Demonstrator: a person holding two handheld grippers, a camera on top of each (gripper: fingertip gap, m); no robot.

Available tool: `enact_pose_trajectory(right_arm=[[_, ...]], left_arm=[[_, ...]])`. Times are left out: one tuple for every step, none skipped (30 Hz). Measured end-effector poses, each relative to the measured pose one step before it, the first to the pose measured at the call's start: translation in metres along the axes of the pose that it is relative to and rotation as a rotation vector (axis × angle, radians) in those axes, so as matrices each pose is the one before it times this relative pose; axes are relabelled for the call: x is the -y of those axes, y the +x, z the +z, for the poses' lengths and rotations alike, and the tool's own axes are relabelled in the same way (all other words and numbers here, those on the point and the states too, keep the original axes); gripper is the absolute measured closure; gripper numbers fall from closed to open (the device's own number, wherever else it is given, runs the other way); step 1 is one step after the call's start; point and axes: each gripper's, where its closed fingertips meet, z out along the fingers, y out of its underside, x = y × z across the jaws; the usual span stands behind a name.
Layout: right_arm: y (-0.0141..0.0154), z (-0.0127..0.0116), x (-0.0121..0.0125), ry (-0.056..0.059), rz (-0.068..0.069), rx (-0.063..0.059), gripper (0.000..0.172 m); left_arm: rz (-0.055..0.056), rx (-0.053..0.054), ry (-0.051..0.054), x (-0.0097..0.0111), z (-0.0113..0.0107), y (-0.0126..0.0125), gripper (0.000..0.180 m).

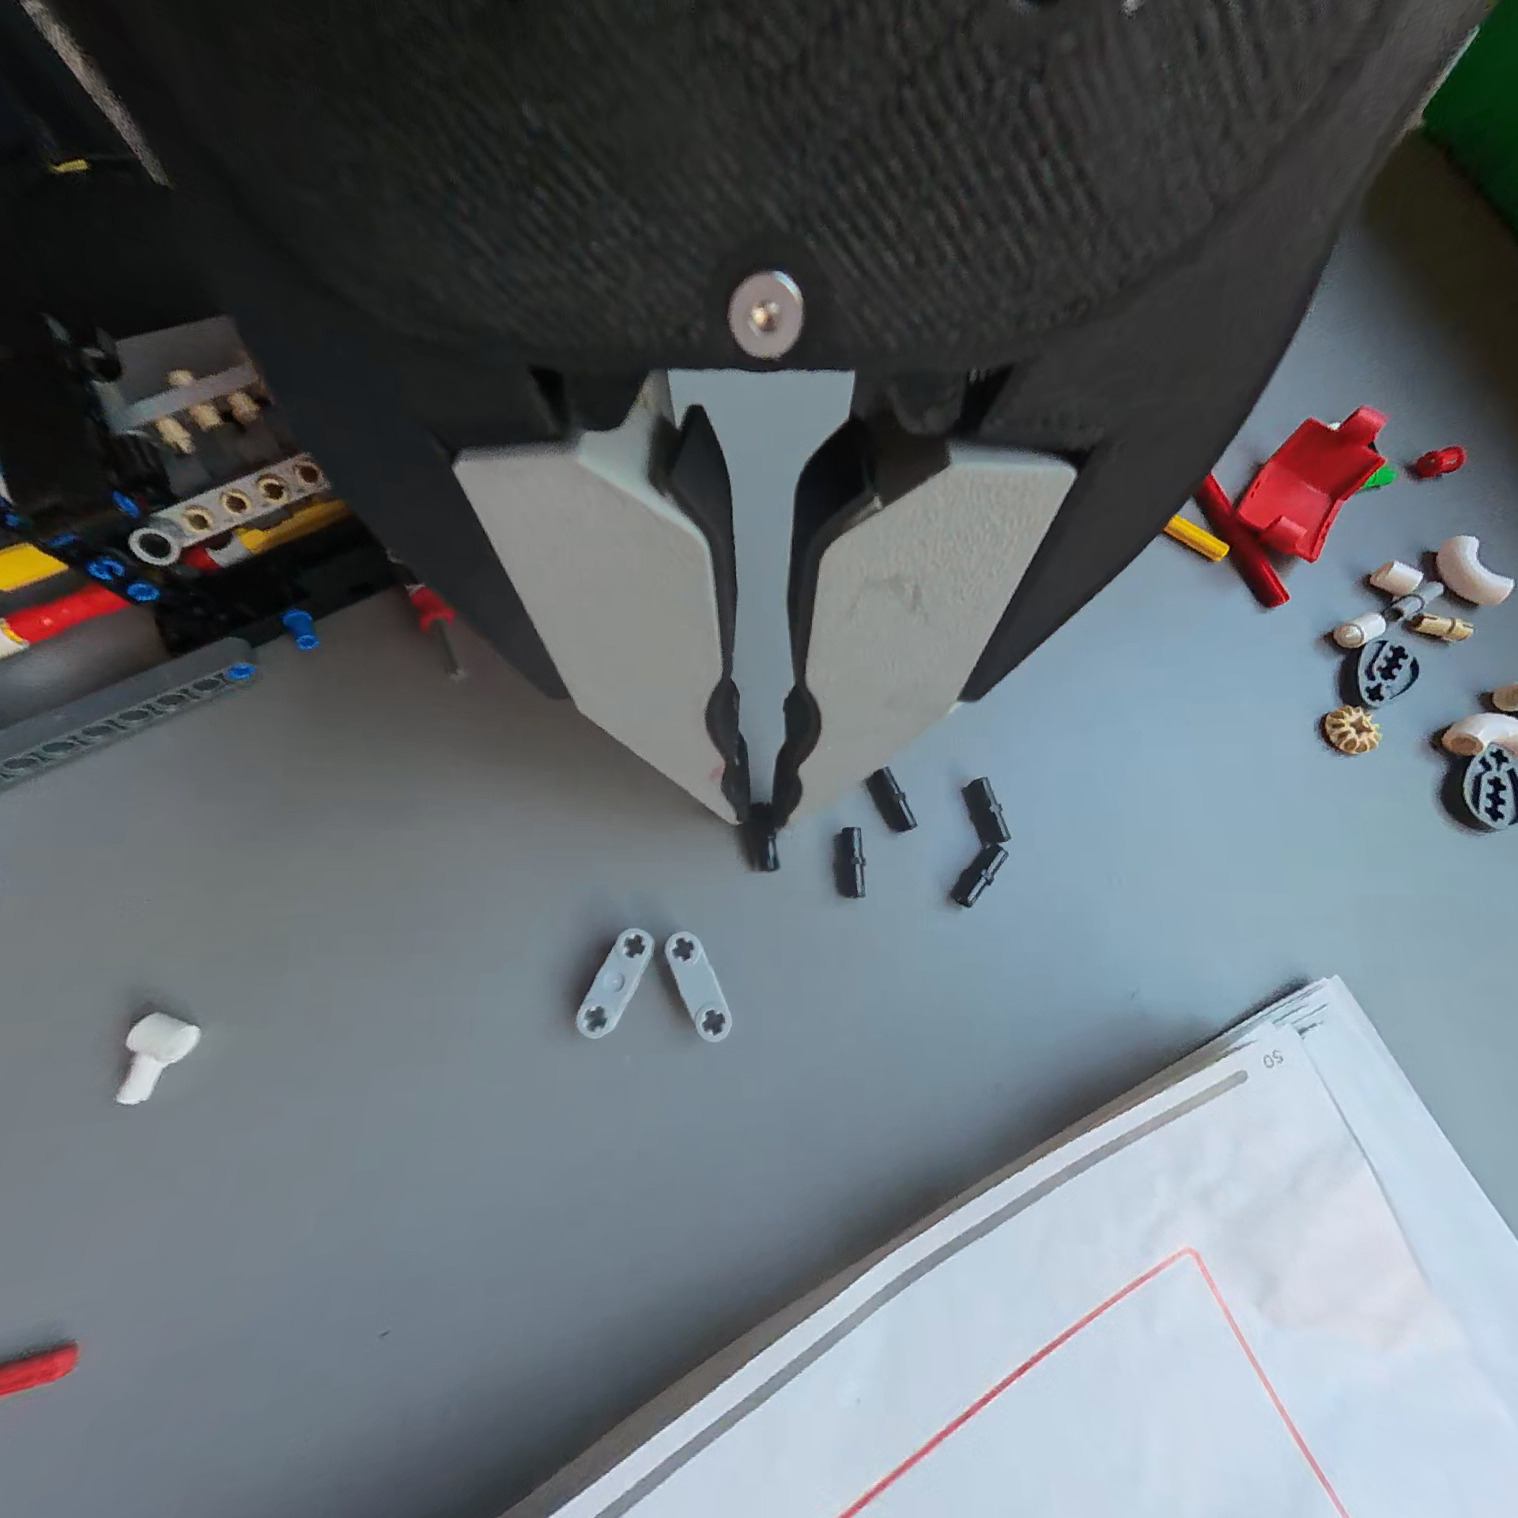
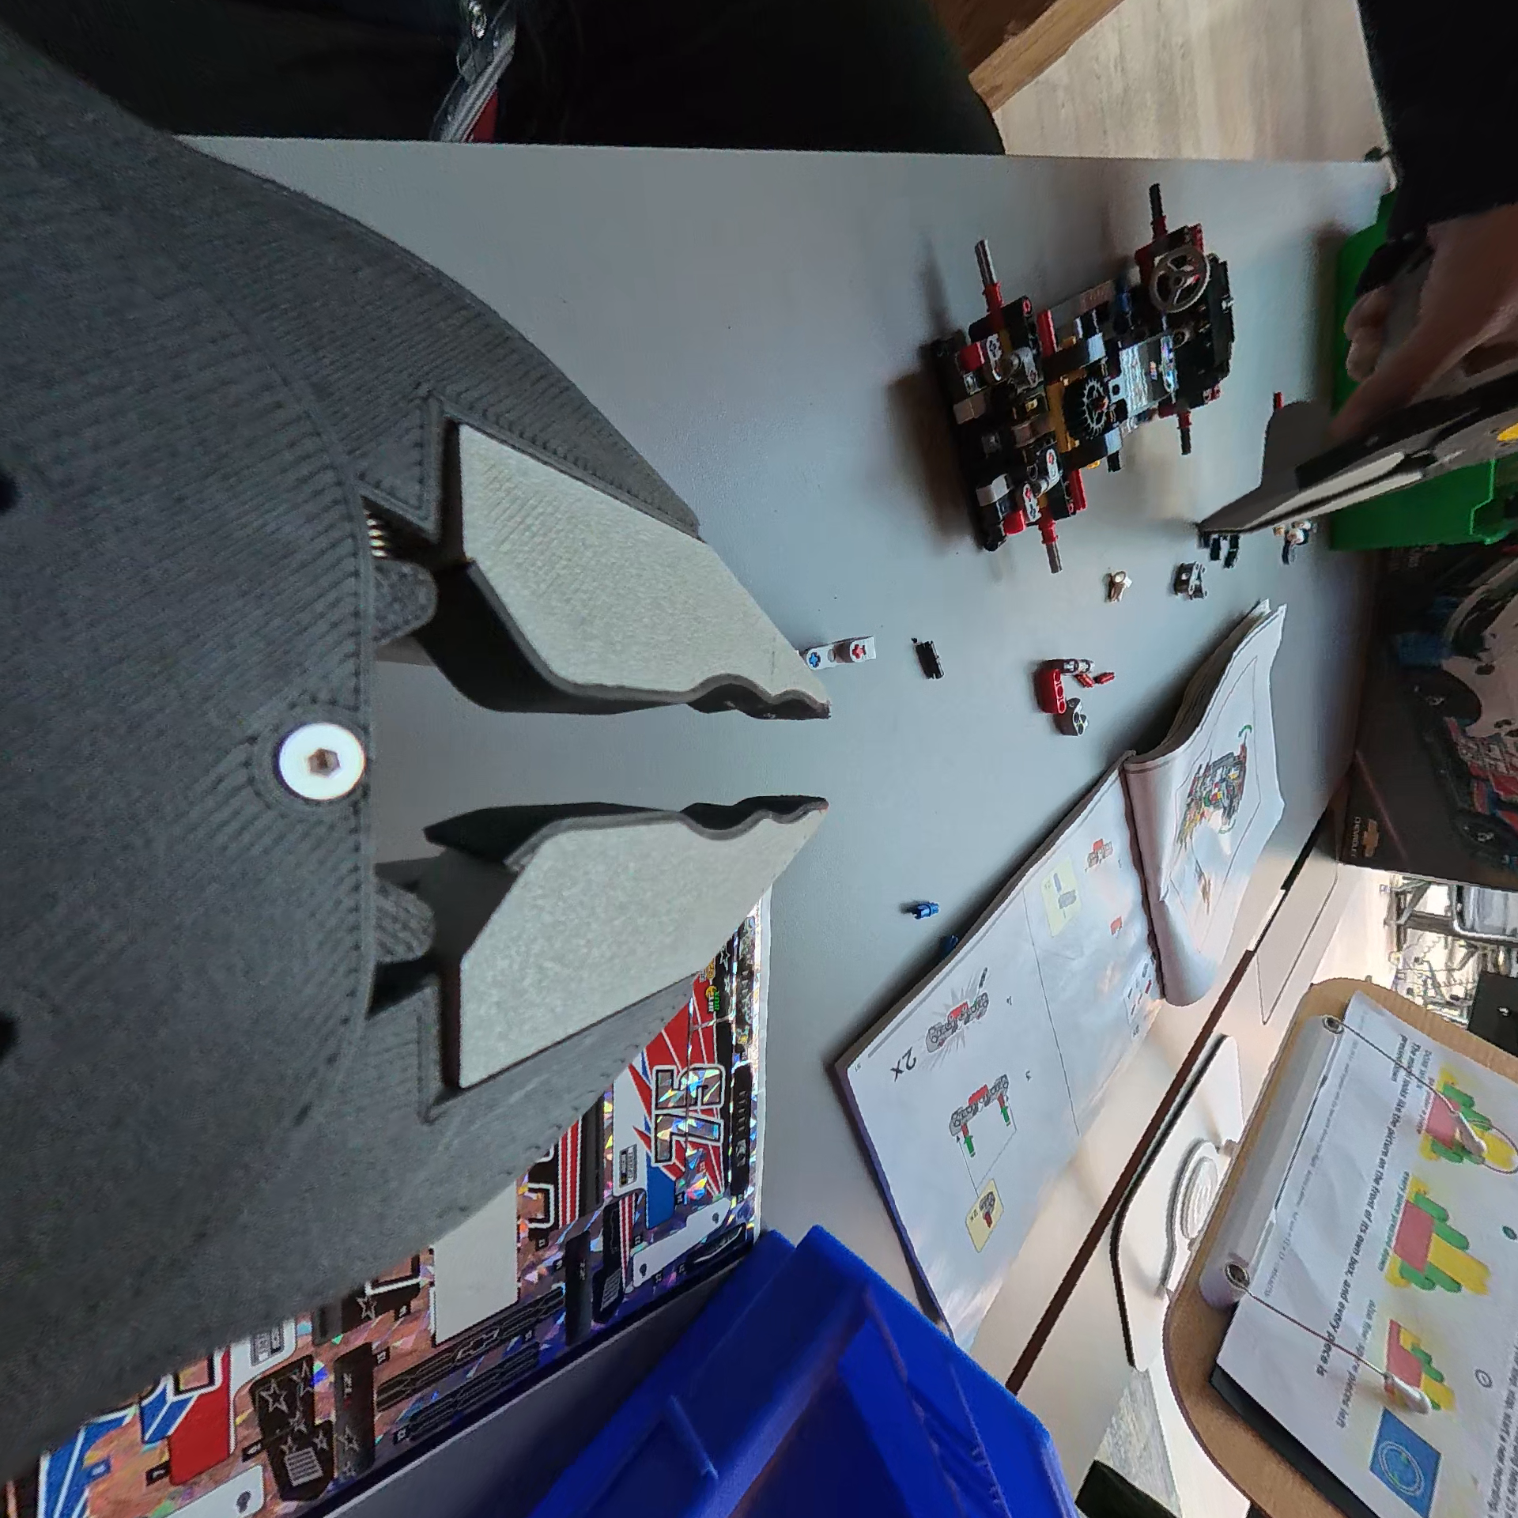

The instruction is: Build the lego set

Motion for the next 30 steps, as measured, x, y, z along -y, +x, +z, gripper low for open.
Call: enact_pose_trajectory(right_arm=[[-0.00032,-0.00011,0.00009,0.0009,-0.003,0.0004,0.156],[-0.00048,-0.00013,0.00018,0.0007,-0.0027,0.0008,0.157],[-0.00031,-0.00004,0.00011,0.0009,-0.0024,0.001,0.157],[-0.00035,-0.00019,0.00013,0.0014,-0.0021,0.0006,0.157],[-0.00019,-0.0001,0.00023,0.0012,-0.0011,0.0008,0.157],[-0.00023,-0.00007,0.00001,0.0003,0.0001,0.0014,0.157],[0.0,0.00003,-0.00006,-0.0005,0.0003,0.0008,0.157],[-0.00005,0.00009,-0.00001,-0.0004,-0.0005,0.0001,0.157],[-0.00019,-0.00002,0.0,-0.0001,-0.0013,-0.0002,0.157],[-0.00008,0.00006,0.00001,-0.0003,-0.0016,-0.0007,0.157],[0.00002,0.00006,-0.00011,-0.0004,-0.0014,-0.0009,0.157],[-0.00003,0.0,0.00009,-0.0003,-0.0006,-0.0007,0.157],[0.00004,-0.00007,0.00002,0.0004,-0.0001,-0.0005,0.157],[0.00015,-0.00013,0.00007,0.001,0.0,-0.0008,0.157],[0.00008,-0.00021,0.00024,0.0017,0.0004,-0.0007,0.157],[0.00028,-0.00025,0.00023,0.002,0.001,-0.001,0.157],[0.00018,-0.00038,0.00025,0.0023,0.0006,-0.0012,0.157],[0.00011,-0.00034,0.00029,0.0025,0.0003,-0.0012,0.157],[0.00015,-0.00038,0.00041,0.0028,0.0005,-0.0009,0.157],[0.00008,-0.0003,0.00025,0.0021,0.0006,-0.0002,0.157],[0.00022,-0.00023,-0.00003,0.0005,0.0008,-0.0003,0.157],[-0.0001,-0.00018,-0.00001,0.0005,0.0004,0.0007,0.157],[-0.0002,-0.00033,0.00012,0.001,-0.0003,0.0008,0.157],[-0.0002,-0.00028,0.00007,0.0013,-0.0007,0.001,0.157],[-0.00024,-0.00013,0.00021,0.0012,-0.0004,0.0015,0.157],[-0.00024,0.0,-0.00001,-0.0001,0.0002,0.0016,0.157],[-0.00003,0.00016,-0.00011,-0.0012,0.0007,0.0012,0.157],[-0.00012,0.00015,-0.00017,-0.0009,0.0001,0.0011,0.157],[-0.00011,-0.00001,-0.00005,-0.0005,-0.0007,0.0005,0.157],[-0.00013,0.00004,0.0,-0.0002,-0.001,0.0001,0.157]], left_arm=[[0.0023,0.0017,-0.0015,0.00093,0.00019,-0.0004,0.178],[0.0111,0.004,-0.0065,-0.00005,0.00009,0.00011,0.178],[0.0163,0.0082,-0.0047,0.00029,-0.00005,0.00007,0.178],[0.0175,0.0062,0.0003,0.00109,-0.00028,0.00104,0.178],[0.013,-0.0029,0.0024,0.00154,-0.00128,0.00301,0.178],[0.0064,-0.0135,0.0026,0.0024,-0.00299,0.00563,0.179],[0.0127,-0.0217,0.016,0.00589,-0.00485,0.00957,0.178],[0.0295,-0.0278,0.0286,0.00929,-0.00626,0.01423,0.178],[0.0462,-0.0216,0.025,0.01085,-0.00582,0.01702,0.179],[0.0552,-0.0045,0.016,0.01191,-0.00449,0.01695,0.179],[0.064,-0.0032,0.0081,0.01306,-0.00297,0.01837,0.178],[0.0697,-0.0107,0.0052,0.01454,-0.00138,0.02058,0.178],[0.068,-0.0116,0.0109,0.01692,0.00013,0.02041,0.178],[0.0611,-0.0164,0.0158,0.01891,0.00172,0.01996,0.178],[0.0546,-0.0301,0.0139,0.0187,0.00378,0.02025,0.178],[0.0501,-0.039,0.0091,0.01726,0.00571,0.01978,0.178],[0.0443,-0.0304,0.0025,0.01498,0.00719,0.01629,0.178],[0.0409,-0.0216,-0.0017,0.01265,0.00796,0.01299,0.178],[0.0372,-0.0177,-0.0058,0.01022,0.00816,0.01046,0.178],[0.0309,-0.0165,-0.0088,0.00754,0.00798,0.00897,0.178],[0.0228,-0.0138,-0.0073,0.00566,0.00723,0.0074,0.178],[0.0151,-0.0171,-0.0065,0.00386,0.00642,0.00704,0.178],[0.0111,-0.0181,-0.0074,0.00209,0.00563,0.00635,0.178],[0.0082,-0.008,-0.0056,0.00103,0.00483,0.00383,0.178],[0.0039,-0.0005,-0.0047,0.00032,0.0042,0.00168,0.178],[-0.001,-0.0013,-0.0052,-0.00021,0.00347,0.00092,0.178],[-0.0027,-0.0022,-0.005,-0.00069,0.00278,0.0003,0.177],[-0.002,0.002,-0.0038,-0.00094,0.00221,-0.00081,0.177],[-0.0016,0.0056,-0.0033,-0.00127,0.0017,-0.00171,0.176],[-0.0009,0.005,-0.0057,-0.00188,0.00156,-0.00175,0.175]])
